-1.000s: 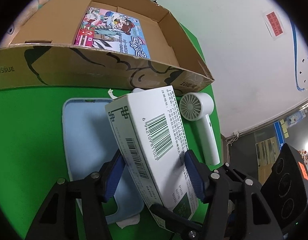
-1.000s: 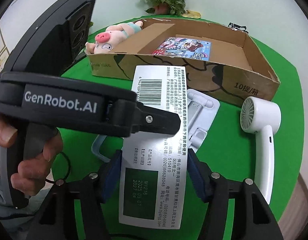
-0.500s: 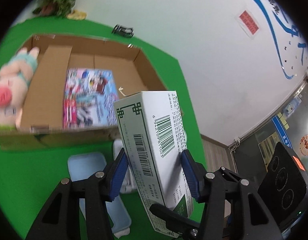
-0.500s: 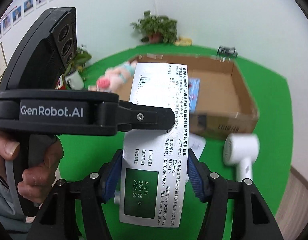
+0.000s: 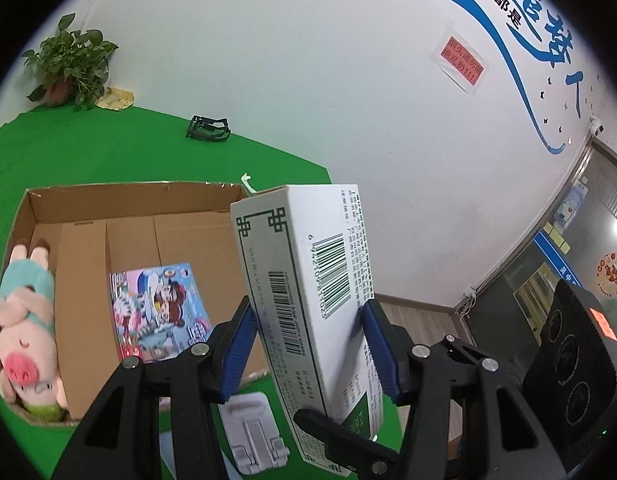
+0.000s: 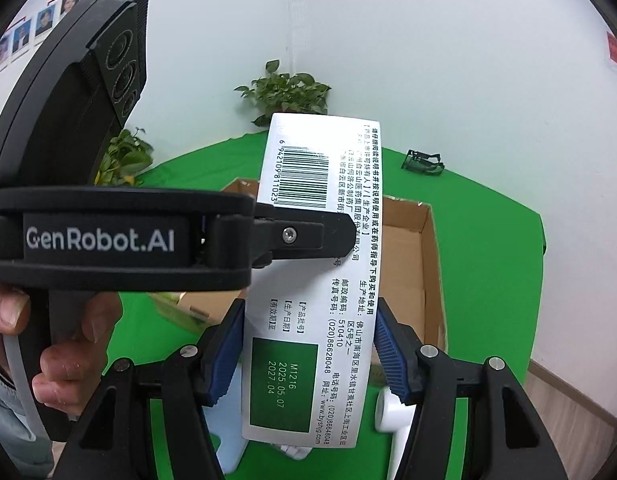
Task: Organize objects
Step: 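Carry the medicine box over the open box beside the game box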
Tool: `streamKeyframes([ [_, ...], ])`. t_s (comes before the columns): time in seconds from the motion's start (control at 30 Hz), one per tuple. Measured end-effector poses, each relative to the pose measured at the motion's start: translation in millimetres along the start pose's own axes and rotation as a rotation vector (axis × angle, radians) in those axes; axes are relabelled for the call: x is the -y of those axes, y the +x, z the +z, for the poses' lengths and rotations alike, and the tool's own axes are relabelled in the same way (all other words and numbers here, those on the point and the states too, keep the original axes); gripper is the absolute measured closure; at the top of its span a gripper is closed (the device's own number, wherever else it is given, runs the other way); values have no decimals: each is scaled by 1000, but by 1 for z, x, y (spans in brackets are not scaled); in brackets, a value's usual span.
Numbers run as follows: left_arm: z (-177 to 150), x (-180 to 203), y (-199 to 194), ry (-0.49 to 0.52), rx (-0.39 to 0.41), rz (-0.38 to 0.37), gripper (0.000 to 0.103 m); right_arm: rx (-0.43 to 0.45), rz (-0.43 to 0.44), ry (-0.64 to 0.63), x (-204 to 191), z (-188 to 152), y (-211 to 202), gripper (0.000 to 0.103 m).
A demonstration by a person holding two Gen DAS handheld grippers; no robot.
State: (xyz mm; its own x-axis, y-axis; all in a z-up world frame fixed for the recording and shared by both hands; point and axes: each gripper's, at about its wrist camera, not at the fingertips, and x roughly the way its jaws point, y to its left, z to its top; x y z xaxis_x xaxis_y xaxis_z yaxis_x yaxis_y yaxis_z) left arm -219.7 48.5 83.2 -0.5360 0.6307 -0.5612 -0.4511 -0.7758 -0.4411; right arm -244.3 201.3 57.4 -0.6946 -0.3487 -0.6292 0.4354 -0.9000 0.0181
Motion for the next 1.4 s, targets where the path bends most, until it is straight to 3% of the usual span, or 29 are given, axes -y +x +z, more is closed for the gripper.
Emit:
streamKeyframes([
  [0.4, 45, -21, 42, -2, -45, -9, 50, -41, 15, 58, 43, 45, 42, 44],
  [0.7, 57, -51, 93, -66, -115, -25, 51, -121, 18, 80, 70, 55, 109, 44],
  [1.0, 53, -74, 133, -103, -187, -9, 51, -200, 51, 140, 104, 44, 168, 44],
  [1.4, 39, -89, 159, -139, -253, 8, 51, -269, 75, 179, 118, 17, 194, 44],
])
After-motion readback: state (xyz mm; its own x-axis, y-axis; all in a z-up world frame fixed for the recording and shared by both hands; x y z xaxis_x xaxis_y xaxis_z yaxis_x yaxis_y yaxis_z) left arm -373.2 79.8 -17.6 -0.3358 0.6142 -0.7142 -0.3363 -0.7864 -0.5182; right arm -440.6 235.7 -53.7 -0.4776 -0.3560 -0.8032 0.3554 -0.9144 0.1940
